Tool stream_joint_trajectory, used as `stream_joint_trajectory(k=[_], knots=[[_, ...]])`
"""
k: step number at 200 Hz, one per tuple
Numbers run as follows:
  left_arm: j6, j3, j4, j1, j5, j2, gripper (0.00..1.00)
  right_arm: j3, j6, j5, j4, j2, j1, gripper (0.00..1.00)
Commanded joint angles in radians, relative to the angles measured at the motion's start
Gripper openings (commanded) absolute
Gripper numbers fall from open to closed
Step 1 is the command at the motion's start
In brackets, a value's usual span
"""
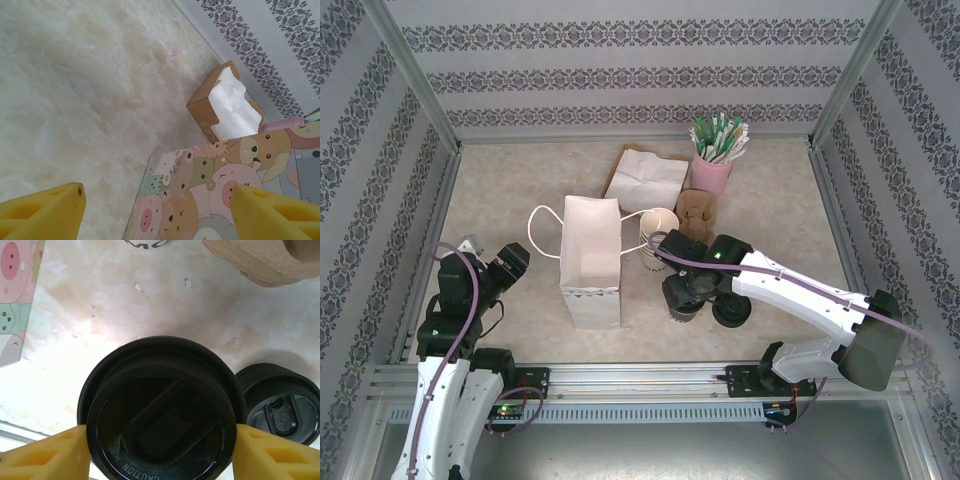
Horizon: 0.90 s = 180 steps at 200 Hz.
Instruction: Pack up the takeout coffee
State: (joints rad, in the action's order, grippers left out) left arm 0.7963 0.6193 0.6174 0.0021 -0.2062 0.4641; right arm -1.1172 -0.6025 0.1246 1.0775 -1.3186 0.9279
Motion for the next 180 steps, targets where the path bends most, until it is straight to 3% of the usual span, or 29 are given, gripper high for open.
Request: stream_joint_trajectory(k=[1,180], knots=[[-0.013,0.016,-0.003,0.010,-0.004,-0.001,0.77,-0.029,-0.013,0.047,0.036,0.001,0.016,0.67],[-0.009,0.012,-0.007,0.010,-0.003,0.004,0.76,0.040,-0.068,0.049,0.012,0.009,0.017,0.67]])
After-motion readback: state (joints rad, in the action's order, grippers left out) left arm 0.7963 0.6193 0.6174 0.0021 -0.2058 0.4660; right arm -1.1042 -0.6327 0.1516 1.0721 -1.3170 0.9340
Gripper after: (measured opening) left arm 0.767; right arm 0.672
